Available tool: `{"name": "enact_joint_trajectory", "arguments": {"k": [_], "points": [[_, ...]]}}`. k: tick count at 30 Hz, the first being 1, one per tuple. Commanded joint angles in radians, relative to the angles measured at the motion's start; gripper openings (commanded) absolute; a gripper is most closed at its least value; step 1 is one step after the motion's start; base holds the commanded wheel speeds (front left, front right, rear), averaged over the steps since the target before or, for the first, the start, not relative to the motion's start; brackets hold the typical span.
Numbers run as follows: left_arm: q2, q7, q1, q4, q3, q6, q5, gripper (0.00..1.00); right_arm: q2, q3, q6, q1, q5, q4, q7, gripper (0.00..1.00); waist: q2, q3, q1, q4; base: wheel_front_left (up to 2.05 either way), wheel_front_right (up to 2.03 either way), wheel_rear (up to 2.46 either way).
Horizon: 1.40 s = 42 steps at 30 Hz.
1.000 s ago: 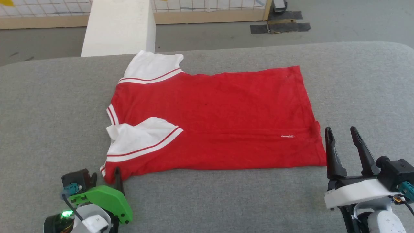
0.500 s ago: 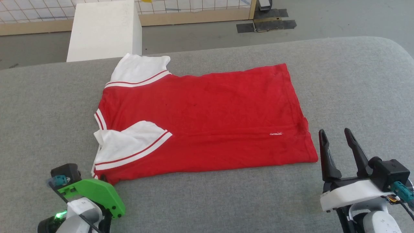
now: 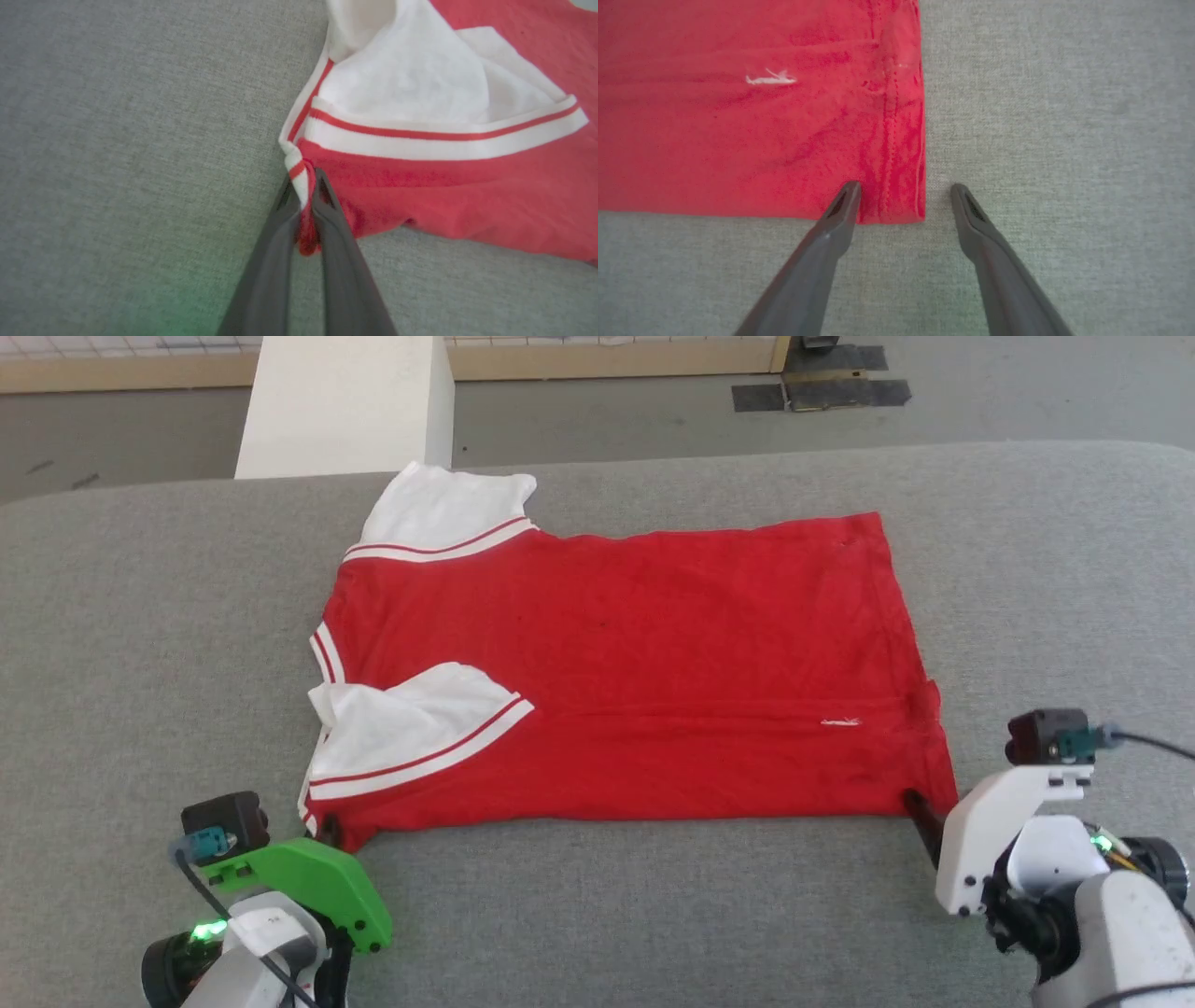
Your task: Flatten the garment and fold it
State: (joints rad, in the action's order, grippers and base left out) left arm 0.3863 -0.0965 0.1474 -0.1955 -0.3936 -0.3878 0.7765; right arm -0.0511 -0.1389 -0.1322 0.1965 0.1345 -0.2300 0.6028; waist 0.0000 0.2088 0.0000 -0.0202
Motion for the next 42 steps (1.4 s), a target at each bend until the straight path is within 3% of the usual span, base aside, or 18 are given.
{"name": "enact_joint_trajectory", "arguments": {"k": [1,3,4,7,14,25,31,40,41,42], "points": [[-0.007,0.003,0.017,-0.011,-0.007,0.008,-0.008,0.0,0.001,-0.007,0.002,0.019,-0.004,-0.001,0.058,0.45,0.0,0.015,0.0,0.015,0.0,0.0,0.0],[-0.008,0.017,0.024,-0.013,-0.012,0.015,-0.015,0.0,0.001,-0.012,0.002,0.027,0.0,0.012,0.138,0.07,0.0,0.019,0.0,0.02,0.0,0.0,0.0],[-0.009,0.027,0.028,-0.014,-0.015,0.022,-0.019,0.0,0.001,-0.015,0.002,0.03,0.002,0.028,0.166,0.0,0.0,0.02,0.0,0.023,0.0,0.0,0.0],[-0.008,0.07,0.035,-0.021,-0.018,0.033,-0.039,0.0,0.001,-0.017,0.002,0.033,0.007,0.081,0.177,0.0,0.0,0.017,0.0,0.029,0.0,0.0,0.0],[0.015,0.149,0.016,-0.004,-0.004,0.018,-0.075,0.0,0.001,-0.044,0.002,-0.035,0.075,0.216,0.055,0.0,0.0,-0.037,0.0,0.035,0.0,0.0,0.0],[0.16,-0.088,-0.205,0.228,-0.04,-0.082,-0.055,0.0,0.001,-0.116,0.002,-0.32,0.15,0.459,0.164,0.0,0.0,-0.087,0.0,0.027,0.0,0.0,0.0],[0.148,-0.14,-0.261,0.267,-0.075,-0.08,-0.022,0.0,0.001,-0.129,0.002,-0.399,0.167,0.406,0.171,0.0,0.0,-0.073,0.0,0.032,0.0,0.0,0.0],[0.076,-0.114,-0.218,0.146,-0.122,-0.007,-0.004,0.0,0.001,-0.085,0.002,-0.377,0.184,0.194,0.04,0.0,0.0,-0.065,0.0,0.031,0.0,0.0,0.0],[0.07,-0.108,-0.214,0.133,-0.121,-0.002,-0.001,0.2,0.001,-0.081,0.002,-0.372,0.192,0.18,0.02,0.0,0.0,-0.066,0.0,0.031,0.0,0.0,0.0],[0.066,-0.104,-0.212,0.126,-0.122,0.002,0.001,0.58,0.001,-0.076,0.002,-0.369,0.195,0.174,0.003,0.24,0.0,-0.067,0.0,0.03,0.0,0.0,0.0]]}}
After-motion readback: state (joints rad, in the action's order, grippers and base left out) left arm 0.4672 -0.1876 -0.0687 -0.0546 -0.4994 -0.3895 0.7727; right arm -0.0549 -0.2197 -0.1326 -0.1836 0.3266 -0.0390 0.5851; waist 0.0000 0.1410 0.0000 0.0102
